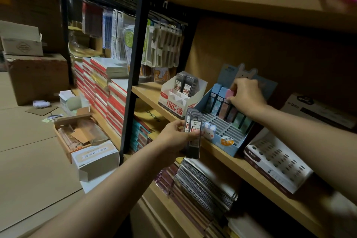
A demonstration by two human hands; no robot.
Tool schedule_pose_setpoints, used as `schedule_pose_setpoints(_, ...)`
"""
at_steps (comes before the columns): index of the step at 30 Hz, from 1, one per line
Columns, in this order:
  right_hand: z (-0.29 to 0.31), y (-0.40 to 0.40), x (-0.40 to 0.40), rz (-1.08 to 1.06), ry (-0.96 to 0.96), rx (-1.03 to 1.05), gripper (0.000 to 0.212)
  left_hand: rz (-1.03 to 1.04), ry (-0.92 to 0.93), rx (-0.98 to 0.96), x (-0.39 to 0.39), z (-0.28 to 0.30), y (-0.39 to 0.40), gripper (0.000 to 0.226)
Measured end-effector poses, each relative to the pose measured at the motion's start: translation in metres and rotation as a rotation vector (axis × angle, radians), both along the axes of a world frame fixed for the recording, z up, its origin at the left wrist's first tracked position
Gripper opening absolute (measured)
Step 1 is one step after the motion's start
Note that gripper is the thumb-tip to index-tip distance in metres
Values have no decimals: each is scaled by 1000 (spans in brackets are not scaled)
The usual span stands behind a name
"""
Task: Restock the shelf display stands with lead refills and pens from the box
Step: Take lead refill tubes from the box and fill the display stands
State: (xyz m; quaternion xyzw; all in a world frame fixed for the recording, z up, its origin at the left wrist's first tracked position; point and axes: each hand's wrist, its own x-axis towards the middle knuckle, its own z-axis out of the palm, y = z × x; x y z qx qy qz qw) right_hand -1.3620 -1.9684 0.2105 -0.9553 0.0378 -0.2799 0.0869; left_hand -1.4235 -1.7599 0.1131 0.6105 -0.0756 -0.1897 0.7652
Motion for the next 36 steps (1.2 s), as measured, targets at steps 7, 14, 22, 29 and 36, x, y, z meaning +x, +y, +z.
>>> schedule_pose_setpoints(7, -1, 4, -2, -40, 43, -77, 18, -9, -15, -42, -5, 4, 2, 38)
schedule_pose_setpoints(14, 12, 29, -43, 336, 108, 251, 30, -28, -116, -41, -8, 8, 8, 34)
schedule_pose_setpoints(22, -7, 56, -64, 465, 403, 482, 30, -45, -164, -53, -13, 11, 10, 32)
schedule_pose_setpoints(29, 7, 66, -57, 565, 585, 490, 14, -108, -164, -27, -17, 24, 28, 25)
schedule_pose_setpoints(36, 55, 69, -31, 499, 405, 391, 17, 153, -492, 368, -3, 21, 53, 46)
